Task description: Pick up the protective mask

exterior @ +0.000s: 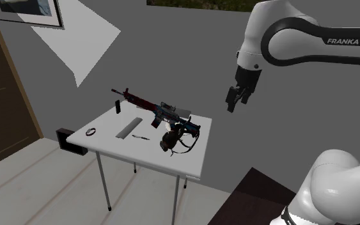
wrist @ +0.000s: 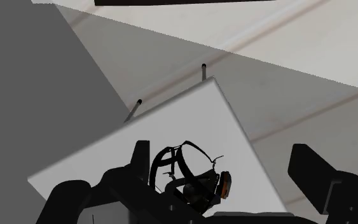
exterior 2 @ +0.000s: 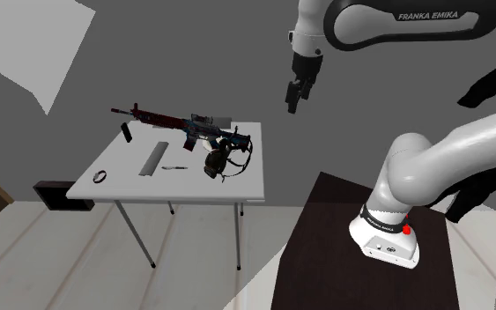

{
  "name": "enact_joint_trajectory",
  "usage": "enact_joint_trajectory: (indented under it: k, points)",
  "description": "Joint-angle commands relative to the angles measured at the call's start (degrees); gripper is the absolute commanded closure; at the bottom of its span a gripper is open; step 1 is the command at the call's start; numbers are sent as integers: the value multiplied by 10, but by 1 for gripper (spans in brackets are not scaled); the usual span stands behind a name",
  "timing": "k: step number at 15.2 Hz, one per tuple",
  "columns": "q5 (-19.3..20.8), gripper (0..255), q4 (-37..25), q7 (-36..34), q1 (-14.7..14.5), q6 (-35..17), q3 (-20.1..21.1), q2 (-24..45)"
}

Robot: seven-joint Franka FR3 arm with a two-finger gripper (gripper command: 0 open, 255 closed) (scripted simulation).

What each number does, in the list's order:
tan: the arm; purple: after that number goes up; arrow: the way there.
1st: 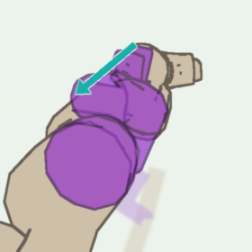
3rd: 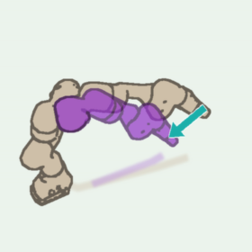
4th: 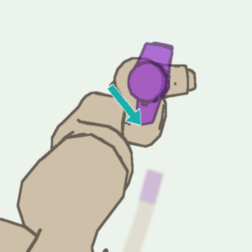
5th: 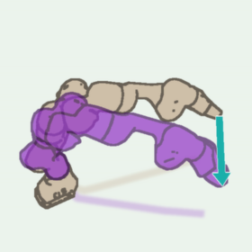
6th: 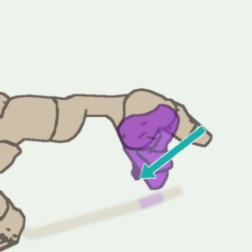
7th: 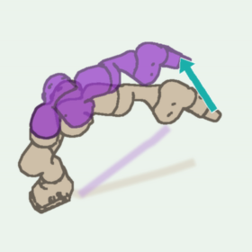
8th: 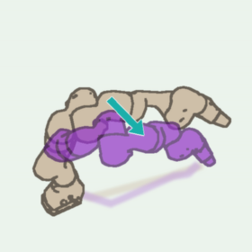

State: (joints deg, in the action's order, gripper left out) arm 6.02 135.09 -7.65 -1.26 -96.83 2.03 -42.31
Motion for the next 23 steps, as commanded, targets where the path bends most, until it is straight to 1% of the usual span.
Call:
enact_joint_trajectory:
  k: [1,7,12,17,23]
  points:
    - [0,0,0,0,0,0,0,0]
    - [21,0,25,22,10,-121,-26,83]
    - [34,0,23,39,18,-217,-46,170]
    - [42,0,-2,57,25,-304,-63,270]
    - [39,0,-58,82,32,-388,-79,397]
